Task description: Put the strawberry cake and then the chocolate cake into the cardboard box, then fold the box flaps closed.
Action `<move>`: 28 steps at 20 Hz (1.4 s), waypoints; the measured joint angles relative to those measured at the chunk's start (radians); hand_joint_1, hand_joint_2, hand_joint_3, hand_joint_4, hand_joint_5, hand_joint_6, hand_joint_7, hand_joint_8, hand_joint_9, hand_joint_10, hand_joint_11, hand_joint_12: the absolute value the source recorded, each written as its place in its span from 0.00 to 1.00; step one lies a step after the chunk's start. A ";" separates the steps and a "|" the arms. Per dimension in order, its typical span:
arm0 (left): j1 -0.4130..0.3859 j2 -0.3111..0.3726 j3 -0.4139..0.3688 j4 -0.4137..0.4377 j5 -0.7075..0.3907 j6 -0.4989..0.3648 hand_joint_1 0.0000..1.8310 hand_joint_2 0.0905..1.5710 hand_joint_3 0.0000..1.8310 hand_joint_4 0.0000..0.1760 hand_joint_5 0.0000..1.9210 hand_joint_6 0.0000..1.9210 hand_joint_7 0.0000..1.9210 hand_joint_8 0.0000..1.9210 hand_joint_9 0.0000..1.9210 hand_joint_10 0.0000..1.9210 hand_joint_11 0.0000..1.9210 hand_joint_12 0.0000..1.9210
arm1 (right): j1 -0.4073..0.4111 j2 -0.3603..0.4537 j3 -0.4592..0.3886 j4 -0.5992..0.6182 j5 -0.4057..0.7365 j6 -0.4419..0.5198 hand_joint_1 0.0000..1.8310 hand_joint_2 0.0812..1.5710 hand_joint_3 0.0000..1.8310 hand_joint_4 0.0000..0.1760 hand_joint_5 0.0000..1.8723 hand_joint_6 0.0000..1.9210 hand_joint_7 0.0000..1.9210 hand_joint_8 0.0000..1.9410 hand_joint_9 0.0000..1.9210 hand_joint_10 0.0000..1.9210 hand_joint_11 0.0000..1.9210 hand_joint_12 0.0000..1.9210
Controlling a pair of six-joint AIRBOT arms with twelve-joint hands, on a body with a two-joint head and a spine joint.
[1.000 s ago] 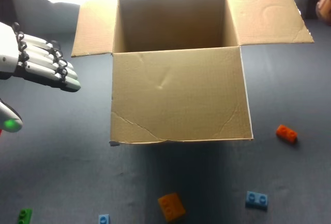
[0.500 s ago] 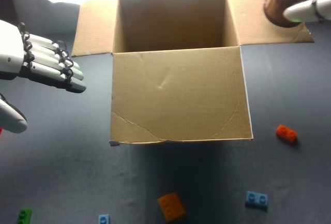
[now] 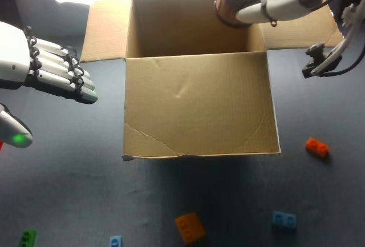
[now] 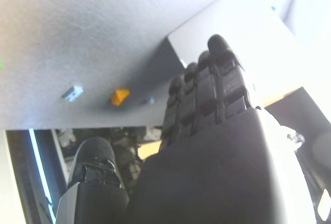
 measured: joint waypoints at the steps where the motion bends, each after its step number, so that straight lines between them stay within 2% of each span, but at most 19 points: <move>1: 0.000 0.002 -0.004 0.000 0.002 0.000 0.00 0.73 0.00 0.08 0.06 0.00 0.07 0.00 0.07 0.00 0.00 0.33 | -0.002 -0.012 0.009 -0.019 0.005 0.001 0.66 0.72 0.00 0.00 0.49 0.50 0.47 0.65 0.33 0.64 0.12 0.93; 4: -0.002 0.002 -0.006 -0.007 0.003 0.000 0.00 0.74 0.00 0.08 0.05 0.00 0.06 0.00 0.06 0.00 0.00 0.31 | -0.026 -0.058 0.046 -0.095 0.039 0.001 0.66 0.72 0.00 0.00 0.50 0.49 0.47 0.65 0.34 0.64 0.13 0.94; 6: -0.002 0.003 -0.013 -0.007 0.004 0.001 0.00 0.73 0.00 0.10 0.05 0.00 0.07 0.00 0.07 0.00 0.00 0.33 | -0.041 -0.092 0.081 -0.164 0.046 0.002 0.66 0.72 0.00 0.00 0.50 0.49 0.47 0.64 0.33 0.64 0.14 0.93; 8: -0.006 0.003 -0.017 0.003 0.006 0.002 0.00 0.73 0.00 0.08 0.06 0.00 0.07 0.00 0.07 0.00 0.00 0.34 | -0.059 -0.121 0.107 -0.213 0.064 0.007 0.66 0.72 0.00 0.00 0.49 0.50 0.47 0.64 0.34 0.62 0.13 0.92; 9: -0.006 0.003 -0.017 0.000 0.007 0.002 0.00 0.73 0.00 0.08 0.06 0.00 0.07 0.00 0.07 0.00 0.00 0.34 | -0.067 -0.140 0.127 -0.253 0.071 0.044 0.66 0.72 0.00 0.00 0.49 0.49 0.48 0.64 0.34 0.63 0.13 0.93; 12: -0.006 0.003 -0.019 0.000 0.008 0.002 0.00 0.73 0.00 0.09 0.06 0.00 0.07 0.00 0.08 0.00 0.00 0.36 | -0.077 -0.164 0.153 -0.299 0.067 0.069 0.66 0.72 0.00 0.00 0.49 0.49 0.47 0.65 0.33 0.63 0.12 0.93; 14: -0.006 0.003 -0.019 0.003 0.009 0.002 0.00 0.73 0.00 0.11 0.06 0.00 0.07 0.00 0.08 0.00 0.00 0.36 | -0.077 -0.171 0.153 -0.317 0.069 0.070 0.64 0.74 0.00 0.00 0.45 0.57 0.44 0.68 0.30 0.63 0.12 0.93; 15: -0.006 0.003 -0.021 0.002 0.011 0.002 0.00 0.73 0.00 0.09 0.06 0.00 0.08 0.00 0.08 0.00 0.00 0.36 | -0.077 -0.173 0.153 -0.320 0.069 0.070 0.56 0.77 0.00 0.04 0.41 0.66 0.38 0.49 0.28 0.62 0.12 0.93; 16: -0.006 0.003 -0.021 -0.002 0.011 0.002 0.00 0.73 0.00 0.09 0.06 0.00 0.07 0.00 0.08 0.00 0.00 0.35 | -0.077 -0.175 0.153 -0.322 0.068 0.070 0.49 0.74 0.00 0.00 0.30 0.38 0.36 0.31 0.26 0.58 0.11 0.90; 17: -0.006 0.003 -0.024 0.000 0.013 0.002 0.00 0.73 0.00 0.10 0.05 0.00 0.07 0.00 0.08 0.00 0.00 0.35 | -0.079 -0.175 0.153 -0.323 0.064 0.071 0.40 0.73 0.00 0.00 0.26 0.18 0.34 0.14 0.26 0.43 0.08 0.84; 18: -0.006 0.003 -0.024 0.001 0.013 0.002 0.00 0.73 0.00 0.11 0.04 0.00 0.07 0.00 0.07 0.00 0.00 0.35 | -0.079 -0.175 0.153 -0.322 0.061 0.071 0.35 0.73 0.00 0.00 0.24 0.07 0.32 0.05 0.27 0.30 0.07 0.79; 19: -0.006 0.003 -0.024 0.003 0.014 0.002 0.00 0.73 0.00 0.10 0.05 0.00 0.06 0.00 0.07 0.00 0.00 0.34 | -0.079 -0.175 0.153 -0.323 0.060 0.071 0.31 0.68 0.00 0.00 0.18 0.02 0.26 0.01 0.25 0.16 0.03 0.73; 20: -0.006 0.003 -0.024 0.001 0.015 0.002 0.00 0.73 0.00 0.09 0.05 0.00 0.06 0.00 0.07 0.00 0.00 0.34 | -0.079 -0.175 0.153 -0.323 0.055 0.071 0.30 0.67 0.00 0.00 0.17 0.00 0.25 0.00 0.27 0.09 0.02 0.71; 22: -0.006 0.003 -0.024 0.000 0.016 0.002 0.00 0.73 0.00 0.09 0.05 0.00 0.06 0.00 0.07 0.00 0.00 0.34 | -0.078 -0.175 0.153 -0.323 0.048 0.071 0.30 0.67 0.00 0.00 0.17 0.00 0.25 0.00 0.27 0.09 0.02 0.71; 23: -0.006 0.003 -0.024 0.000 0.017 0.002 0.00 0.73 0.00 0.12 0.04 0.00 0.06 0.00 0.07 0.00 0.00 0.34 | -0.078 -0.173 0.153 -0.323 0.044 0.071 0.23 0.60 0.00 0.00 0.04 0.00 0.09 0.00 0.14 0.02 0.00 0.51; 24: -0.008 0.003 -0.024 0.003 0.018 0.002 0.00 0.73 0.00 0.13 0.04 0.00 0.06 0.00 0.07 0.00 0.00 0.33 | -0.078 -0.170 0.153 -0.324 0.035 0.071 0.20 0.57 0.00 0.00 0.01 0.00 0.03 0.01 0.06 0.01 0.00 0.31; 25: -0.012 0.003 -0.024 0.006 0.019 0.002 0.00 0.72 0.00 0.13 0.04 0.00 0.06 0.00 0.07 0.00 0.00 0.32 | -0.077 -0.164 0.153 -0.326 0.023 0.070 0.20 0.55 0.00 0.00 0.00 0.00 0.01 0.00 0.04 0.01 0.00 0.18; 28: -0.021 0.003 -0.024 -0.001 0.025 0.002 0.00 0.73 0.00 0.12 0.04 0.00 0.06 0.00 0.07 0.00 0.00 0.31 | -0.074 -0.134 0.140 -0.323 0.016 0.074 0.21 0.54 0.00 0.00 0.00 0.00 0.01 0.00 0.02 0.00 0.00 0.06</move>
